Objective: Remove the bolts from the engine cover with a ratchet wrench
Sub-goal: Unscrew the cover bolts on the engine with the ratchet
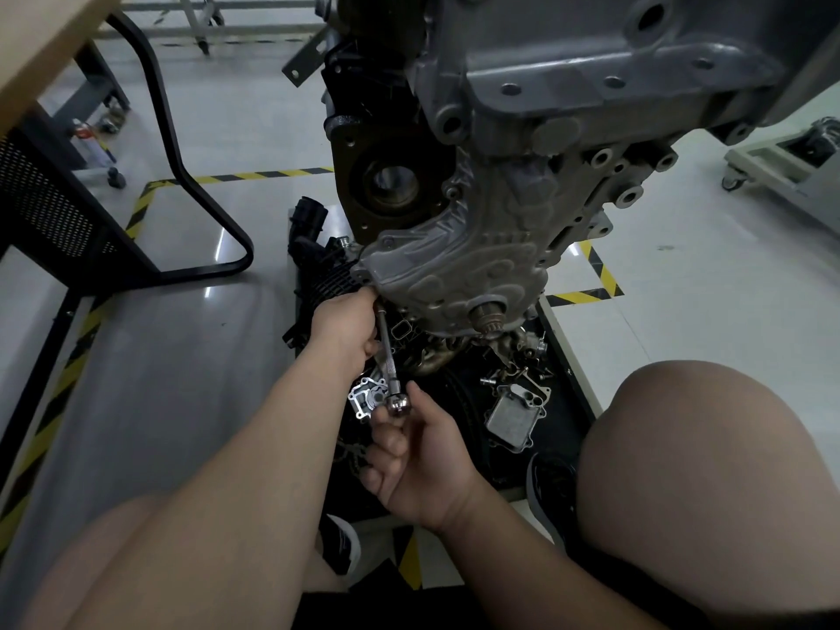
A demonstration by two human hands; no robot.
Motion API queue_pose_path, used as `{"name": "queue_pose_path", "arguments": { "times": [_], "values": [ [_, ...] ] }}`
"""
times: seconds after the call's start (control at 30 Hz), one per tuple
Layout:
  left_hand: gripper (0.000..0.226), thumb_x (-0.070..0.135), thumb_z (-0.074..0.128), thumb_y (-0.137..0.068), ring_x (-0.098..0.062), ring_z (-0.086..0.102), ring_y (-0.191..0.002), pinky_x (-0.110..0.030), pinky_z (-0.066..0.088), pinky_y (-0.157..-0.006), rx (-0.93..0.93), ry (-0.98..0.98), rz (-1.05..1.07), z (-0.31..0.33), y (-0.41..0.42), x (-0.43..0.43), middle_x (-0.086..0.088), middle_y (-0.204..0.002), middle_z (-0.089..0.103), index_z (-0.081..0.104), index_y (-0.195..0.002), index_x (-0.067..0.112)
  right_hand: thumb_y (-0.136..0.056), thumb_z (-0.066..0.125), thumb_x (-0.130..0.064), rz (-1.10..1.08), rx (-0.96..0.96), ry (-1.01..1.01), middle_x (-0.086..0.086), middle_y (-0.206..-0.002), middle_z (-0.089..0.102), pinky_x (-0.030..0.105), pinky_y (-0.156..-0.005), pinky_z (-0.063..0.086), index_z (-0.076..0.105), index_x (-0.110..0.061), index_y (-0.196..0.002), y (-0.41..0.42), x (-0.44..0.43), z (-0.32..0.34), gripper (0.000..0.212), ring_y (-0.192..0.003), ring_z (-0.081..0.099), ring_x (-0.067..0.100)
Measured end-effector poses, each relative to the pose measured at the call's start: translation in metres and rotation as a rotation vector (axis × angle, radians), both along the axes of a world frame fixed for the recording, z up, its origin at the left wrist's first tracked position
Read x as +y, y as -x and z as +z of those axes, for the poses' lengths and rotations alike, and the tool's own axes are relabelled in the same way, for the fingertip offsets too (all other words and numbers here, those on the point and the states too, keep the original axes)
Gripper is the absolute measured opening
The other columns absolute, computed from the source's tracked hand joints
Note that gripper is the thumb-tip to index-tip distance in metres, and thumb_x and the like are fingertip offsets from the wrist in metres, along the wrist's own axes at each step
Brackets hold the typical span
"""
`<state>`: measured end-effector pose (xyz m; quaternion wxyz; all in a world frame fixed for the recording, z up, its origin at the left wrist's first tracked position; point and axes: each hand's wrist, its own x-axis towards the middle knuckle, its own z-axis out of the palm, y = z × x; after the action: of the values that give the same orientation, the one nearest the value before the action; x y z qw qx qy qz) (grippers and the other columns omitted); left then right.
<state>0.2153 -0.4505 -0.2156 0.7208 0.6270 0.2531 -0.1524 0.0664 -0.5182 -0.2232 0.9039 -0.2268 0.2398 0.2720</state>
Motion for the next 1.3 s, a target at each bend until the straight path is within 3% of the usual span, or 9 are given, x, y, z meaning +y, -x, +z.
{"name": "queue_pose_path", "arguments": {
  "times": [0.33,0.5,0.67,0.8,0.9,1.03,1.13,1.2,1.3],
  "values": [
    [0.031,0.028,0.06,-0.091,-0.005,0.025,-0.029,-0.014,0.018,-0.031,0.05,0.082,-0.031,0.004,0.006,0.0,0.004,-0.051,0.036,0.044,-0.067,0.017,-0.088,0.043,-0.049,-0.042,0.022,-0.337,-0.005,-0.039,0.04,0.02,-0.045,0.044,0.063,-0.01,-0.068,0.003,-0.002,0.001,0.049,-0.031,0.037,0.01],
    [0.035,0.023,0.06,-0.091,-0.007,0.026,-0.029,-0.014,0.018,-0.031,-0.021,0.022,-0.006,0.001,0.005,-0.003,0.001,-0.051,0.037,0.042,-0.061,0.018,-0.085,0.045,-0.05,0.026,0.004,-0.294,-0.005,-0.038,0.038,0.019,-0.045,0.043,0.061,-0.012,-0.067,0.002,0.0,0.006,0.045,-0.031,0.036,0.009],
    [0.035,0.022,0.062,-0.09,-0.009,0.03,-0.028,-0.013,0.02,-0.033,-0.076,-0.027,0.014,-0.001,0.006,-0.002,-0.001,-0.05,0.042,0.044,-0.06,0.018,-0.093,0.04,-0.06,0.14,-0.011,0.107,-0.005,-0.041,0.036,0.02,-0.045,0.037,0.056,-0.016,-0.069,0.0,0.002,0.011,0.052,-0.035,0.033,0.012],
    [0.035,0.018,0.064,-0.089,-0.007,0.032,-0.024,-0.009,0.022,-0.032,-0.101,-0.046,0.049,0.0,0.007,-0.003,0.002,-0.043,0.044,0.047,-0.058,0.016,-0.096,0.041,-0.057,0.099,-0.034,0.462,-0.001,-0.042,0.041,0.022,-0.045,0.036,0.057,-0.011,-0.076,0.002,0.005,0.005,0.053,-0.035,0.038,0.014],
    [0.037,0.02,0.064,-0.089,-0.006,0.032,-0.024,-0.009,0.022,-0.032,-0.111,-0.06,0.043,0.0,0.008,-0.004,0.006,-0.036,0.043,0.046,-0.057,0.017,-0.096,0.051,-0.05,0.033,-0.166,0.866,-0.002,-0.04,0.048,0.019,-0.042,0.039,0.062,-0.009,-0.074,0.005,0.002,-0.002,0.048,-0.035,0.045,0.012],
    [0.038,0.02,0.064,-0.089,-0.006,0.033,-0.024,-0.01,0.023,-0.03,-0.112,-0.044,0.052,0.0,0.009,-0.004,0.005,-0.037,0.044,0.046,-0.056,0.017,-0.082,0.061,-0.061,0.129,-0.424,1.517,-0.011,-0.04,0.049,0.02,-0.045,0.033,0.056,-0.025,-0.048,0.004,-0.015,-0.005,0.05,-0.041,0.045,0.004],
    [0.038,0.019,0.064,-0.09,-0.005,0.035,-0.023,-0.009,0.024,-0.03,-0.107,-0.025,0.066,0.001,0.01,-0.006,0.007,-0.036,0.045,0.046,-0.056,0.017,-0.081,0.054,-0.07,0.284,-0.498,1.841,-0.009,-0.051,0.055,0.025,-0.051,0.037,0.061,-0.022,-0.06,-0.001,-0.02,-0.009,0.053,-0.055,0.056,0.007],
    [0.036,0.02,0.063,-0.09,-0.006,0.034,-0.024,-0.009,0.023,-0.031,-0.088,-0.04,0.06,0.002,0.01,-0.006,0.006,-0.039,0.046,0.047,-0.057,0.017,-0.083,0.056,-0.065,0.22,-0.485,1.688,-0.008,-0.044,0.05,0.023,-0.047,0.035,0.056,-0.023,-0.052,0.0,-0.019,-0.011,0.052,-0.045,0.05,0.005],
    [0.036,0.024,0.06,-0.091,-0.007,0.027,-0.026,-0.011,0.019,-0.032,-0.021,-0.023,0.021,0.004,0.008,-0.004,0.003,-0.044,0.04,0.043,-0.06,0.018,-0.092,0.056,-0.05,0.037,-0.307,1.073,-0.003,-0.04,0.048,0.024,-0.044,0.04,0.061,-0.017,-0.061,0.001,-0.013,-0.01,0.045,-0.036,0.046,0.011]
  ]
}}
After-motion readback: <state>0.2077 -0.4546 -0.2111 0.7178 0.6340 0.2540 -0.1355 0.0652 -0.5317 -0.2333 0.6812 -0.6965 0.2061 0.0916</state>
